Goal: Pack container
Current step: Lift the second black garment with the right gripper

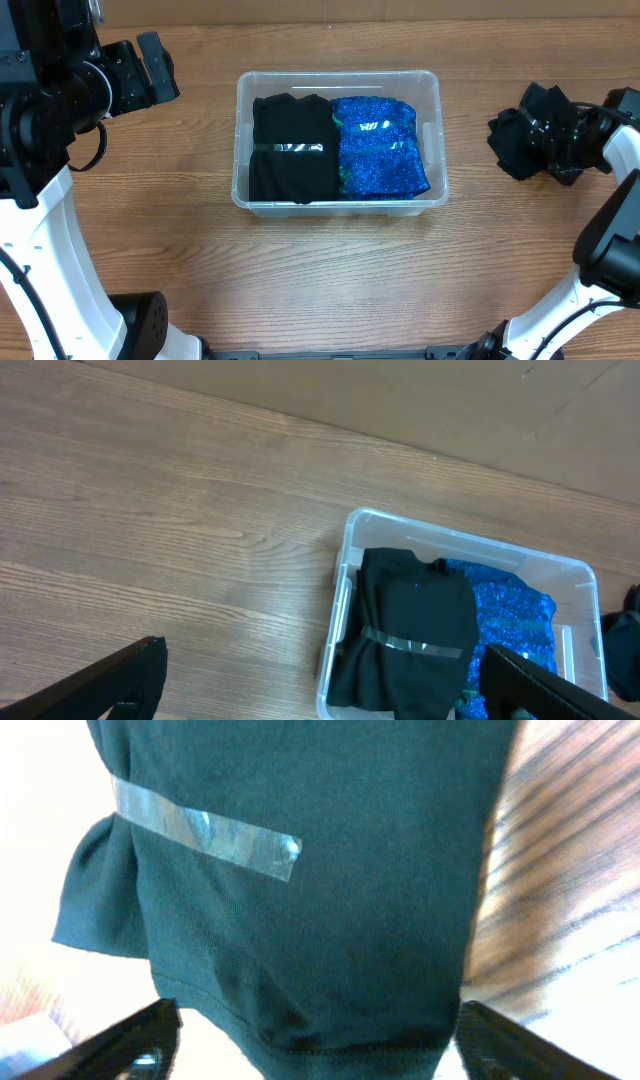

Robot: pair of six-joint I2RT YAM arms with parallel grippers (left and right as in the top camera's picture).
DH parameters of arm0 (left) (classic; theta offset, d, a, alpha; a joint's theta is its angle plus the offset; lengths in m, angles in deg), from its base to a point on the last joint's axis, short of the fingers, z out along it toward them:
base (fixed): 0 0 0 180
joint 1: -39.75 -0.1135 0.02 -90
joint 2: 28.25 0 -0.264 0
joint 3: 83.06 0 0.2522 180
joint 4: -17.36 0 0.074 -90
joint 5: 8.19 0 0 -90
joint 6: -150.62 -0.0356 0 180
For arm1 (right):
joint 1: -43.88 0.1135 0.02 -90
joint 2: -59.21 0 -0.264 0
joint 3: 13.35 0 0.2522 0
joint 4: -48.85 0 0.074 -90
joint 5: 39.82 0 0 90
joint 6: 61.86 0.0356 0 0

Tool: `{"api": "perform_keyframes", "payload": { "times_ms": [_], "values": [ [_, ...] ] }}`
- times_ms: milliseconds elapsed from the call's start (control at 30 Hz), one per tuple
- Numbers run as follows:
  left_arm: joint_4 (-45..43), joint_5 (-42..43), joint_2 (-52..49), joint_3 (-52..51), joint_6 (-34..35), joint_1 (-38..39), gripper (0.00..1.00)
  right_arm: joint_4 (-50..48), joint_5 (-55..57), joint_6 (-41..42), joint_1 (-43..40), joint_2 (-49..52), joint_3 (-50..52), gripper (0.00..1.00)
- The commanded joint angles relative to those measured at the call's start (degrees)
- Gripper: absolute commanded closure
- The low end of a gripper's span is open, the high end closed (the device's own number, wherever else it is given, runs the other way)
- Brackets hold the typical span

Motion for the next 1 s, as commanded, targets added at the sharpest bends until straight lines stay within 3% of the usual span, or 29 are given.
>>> {"api": "perform_keyframes", "payload": {
  "times_ms": [0, 300, 433, 567, 833, 967],
  "values": [
    [-0.1, 0.0, 0.1, -0.1, -0.9, -0.3, 0.00, -0.9, 0.7, -0.3, -1.6, -1.8, 0.1, 0.02],
    [-0.1, 0.0, 0.1, -0.1, -0.9, -0.3, 0.00, -4.2, 0.7, 0.1, -3.4, 3.1, 1.2, 0.01],
    [-0.1, 0.0, 0.1, -0.1, -0.9, -0.3, 0.00, -7.6, -3.0, 0.1, -2.5, 4.3, 1.2, 0.06],
    [-0.1, 0.0, 0.1, -0.1, -0.9, -0.3, 0.00, -10.7, -4.9, 4.9, -0.8, 6.0, 1.2, 0.22],
    [-0.1, 0.0, 0.1, -0.1, -0.9, -0.3, 0.00, -8.2, 2.2, 6.3, 1.6, 7.8, 1.2, 0.82],
    [-0.1, 0.0, 0.1, -0.1, -0.9, -0.3, 0.00, -3.5, 2.2, 6.1, 0.9, 5.8, 0.0, 0.89]
  ]
}}
